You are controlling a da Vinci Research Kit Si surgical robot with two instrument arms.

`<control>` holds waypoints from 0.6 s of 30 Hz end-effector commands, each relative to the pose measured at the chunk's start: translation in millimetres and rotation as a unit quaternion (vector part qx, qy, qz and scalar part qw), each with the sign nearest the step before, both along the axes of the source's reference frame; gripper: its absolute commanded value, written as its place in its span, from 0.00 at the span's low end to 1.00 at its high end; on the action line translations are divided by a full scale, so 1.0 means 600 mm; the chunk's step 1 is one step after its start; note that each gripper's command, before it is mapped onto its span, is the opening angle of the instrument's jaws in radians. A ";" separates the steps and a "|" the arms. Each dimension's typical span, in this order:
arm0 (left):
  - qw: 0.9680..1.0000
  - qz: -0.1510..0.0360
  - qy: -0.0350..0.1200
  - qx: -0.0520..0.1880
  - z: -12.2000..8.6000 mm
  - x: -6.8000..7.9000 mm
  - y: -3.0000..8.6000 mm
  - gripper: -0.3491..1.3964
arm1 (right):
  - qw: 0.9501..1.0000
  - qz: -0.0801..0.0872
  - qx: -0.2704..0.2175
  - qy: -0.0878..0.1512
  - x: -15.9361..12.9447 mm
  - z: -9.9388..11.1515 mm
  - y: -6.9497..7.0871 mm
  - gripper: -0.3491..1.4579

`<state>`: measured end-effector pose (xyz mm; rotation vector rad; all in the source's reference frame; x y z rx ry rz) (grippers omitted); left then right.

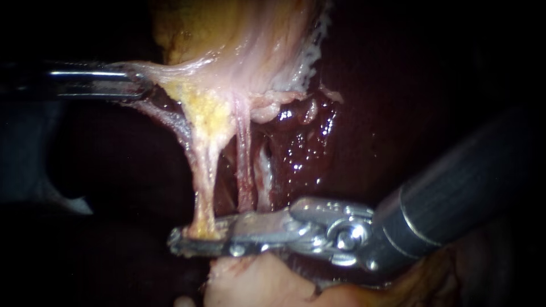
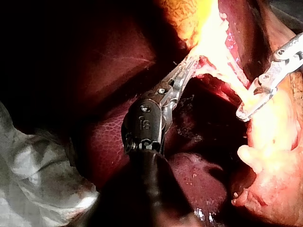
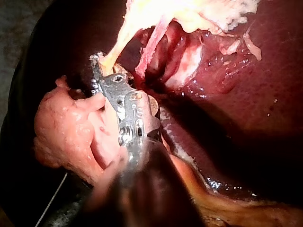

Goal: Going back second clip left tube

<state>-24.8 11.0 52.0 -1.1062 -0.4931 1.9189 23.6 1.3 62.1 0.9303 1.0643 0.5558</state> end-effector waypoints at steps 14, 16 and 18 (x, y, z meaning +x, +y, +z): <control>1.000 0.000 0.000 0.000 0.0002 0.0000 0.0000 0.00 | 0.999 0.026 -0.021 0.004 0.0007 0.0018 0.0006 0.44; 1.000 0.000 0.000 0.000 0.0001 0.0000 -0.0001 0.00 | 0.998 0.034 -0.049 0.003 0.0008 0.0028 0.0011 0.45; 1.000 0.000 0.000 0.000 0.0001 0.0000 -0.0001 0.00 | 0.995 0.047 -0.093 0.000 0.0009 0.0039 0.0019 0.46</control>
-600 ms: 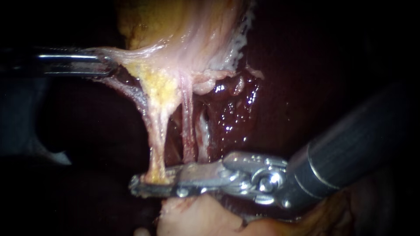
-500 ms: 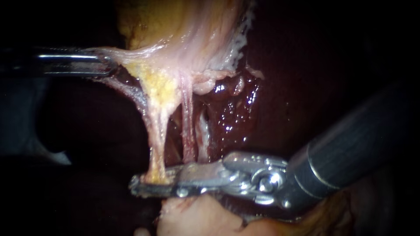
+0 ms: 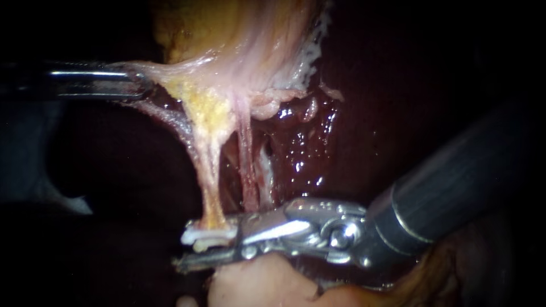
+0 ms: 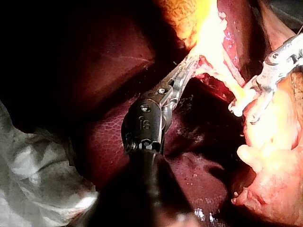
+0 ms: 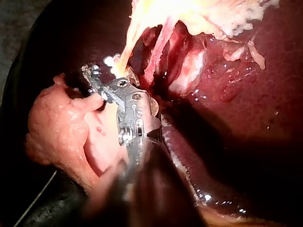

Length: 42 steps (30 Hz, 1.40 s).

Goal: Going back second clip left tube

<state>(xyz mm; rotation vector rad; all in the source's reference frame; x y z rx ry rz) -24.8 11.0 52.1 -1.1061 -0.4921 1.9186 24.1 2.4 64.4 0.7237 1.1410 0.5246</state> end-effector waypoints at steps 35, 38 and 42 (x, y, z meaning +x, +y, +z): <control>1.000 0.000 0.000 0.000 0.0000 0.0002 -0.0001 0.00 | 0.966 -0.039 -0.254 -0.010 -0.0313 -0.0100 0.0116 0.47; 1.000 0.000 0.000 0.000 0.0001 0.0001 -0.0002 0.00 | 0.965 -0.038 -0.257 -0.013 -0.0325 -0.0105 0.0124 0.47; 1.000 0.000 0.000 -0.001 0.0002 -0.0003 -0.0002 0.00 | 0.966 -0.038 -0.257 -0.014 -0.0330 -0.0107 0.0125 0.47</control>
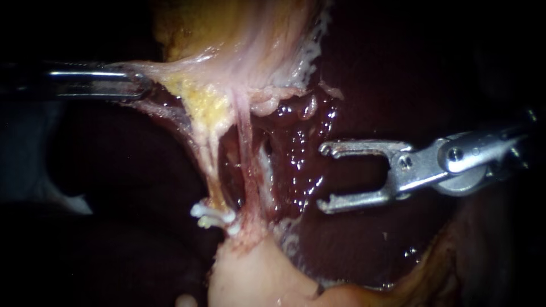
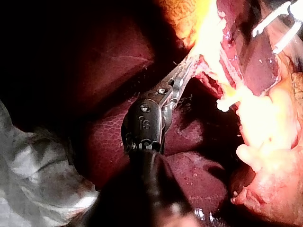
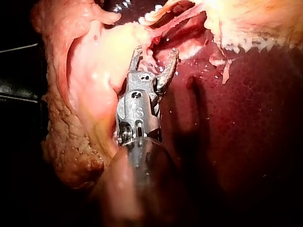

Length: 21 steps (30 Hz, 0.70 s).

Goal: Going back second clip left tube

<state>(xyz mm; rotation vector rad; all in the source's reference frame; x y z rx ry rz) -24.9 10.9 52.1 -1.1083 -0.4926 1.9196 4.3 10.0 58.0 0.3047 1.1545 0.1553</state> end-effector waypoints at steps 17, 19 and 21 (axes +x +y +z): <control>1.000 -0.010 0.007 -0.006 0.0059 -0.0051 -0.0003 0.00 | 1.000 0.000 0.000 0.000 0.0001 0.0001 -0.0004 0.47; 1.000 -0.010 0.008 -0.007 0.0062 -0.0053 -0.0002 0.00 | 1.000 0.000 0.000 0.000 0.0001 0.0001 -0.0004 0.47; 1.000 -0.010 0.008 -0.007 0.0064 -0.0054 -0.0001 0.00 | 1.000 0.000 0.000 0.000 0.0001 0.0001 -0.0004 0.47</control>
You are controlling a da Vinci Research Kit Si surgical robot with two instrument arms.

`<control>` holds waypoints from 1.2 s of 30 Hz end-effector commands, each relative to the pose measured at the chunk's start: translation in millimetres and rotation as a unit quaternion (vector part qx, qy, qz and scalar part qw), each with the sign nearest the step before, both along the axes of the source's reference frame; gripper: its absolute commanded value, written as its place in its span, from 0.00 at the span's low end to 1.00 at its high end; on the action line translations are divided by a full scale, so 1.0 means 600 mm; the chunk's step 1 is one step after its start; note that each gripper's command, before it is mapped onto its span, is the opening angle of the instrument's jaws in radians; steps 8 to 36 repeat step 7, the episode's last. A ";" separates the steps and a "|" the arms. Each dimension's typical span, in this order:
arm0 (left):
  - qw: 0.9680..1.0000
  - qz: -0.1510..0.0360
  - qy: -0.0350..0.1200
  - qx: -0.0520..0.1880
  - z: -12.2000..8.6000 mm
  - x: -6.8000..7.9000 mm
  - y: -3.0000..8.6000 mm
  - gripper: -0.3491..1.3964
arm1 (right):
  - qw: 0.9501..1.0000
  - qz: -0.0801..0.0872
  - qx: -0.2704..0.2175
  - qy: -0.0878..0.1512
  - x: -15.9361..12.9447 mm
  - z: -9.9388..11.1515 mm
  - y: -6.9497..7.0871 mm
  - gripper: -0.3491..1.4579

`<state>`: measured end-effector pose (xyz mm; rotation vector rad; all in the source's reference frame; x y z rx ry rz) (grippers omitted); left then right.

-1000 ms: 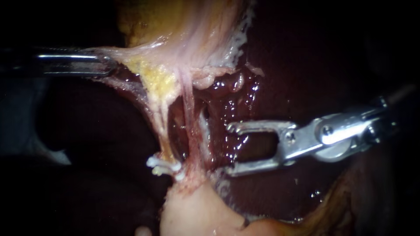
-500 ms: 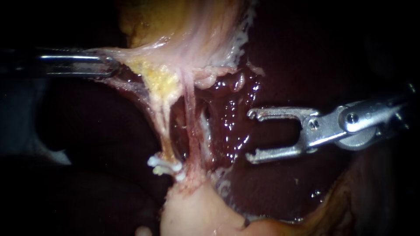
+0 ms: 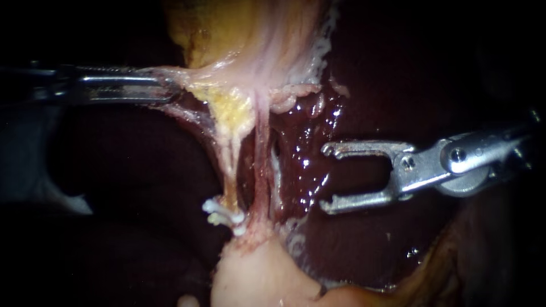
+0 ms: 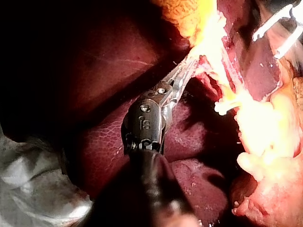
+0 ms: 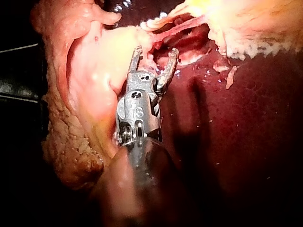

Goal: Going back second clip left tube

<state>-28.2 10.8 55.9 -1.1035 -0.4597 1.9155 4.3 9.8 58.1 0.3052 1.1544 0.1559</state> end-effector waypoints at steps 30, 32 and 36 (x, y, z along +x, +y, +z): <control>1.000 0.000 0.000 0.000 0.0000 0.0000 0.0001 0.00 | 1.000 0.000 0.000 0.000 0.0000 0.0000 0.0000 0.47; 1.000 0.000 0.000 0.000 0.0000 0.0000 0.0001 0.00 | 1.000 0.000 0.000 0.000 0.0000 0.0000 0.0000 0.47; 1.000 0.000 0.000 0.000 0.0000 0.0000 0.0001 0.00 | 1.000 0.000 0.000 0.000 0.0000 0.0000 0.0000 0.47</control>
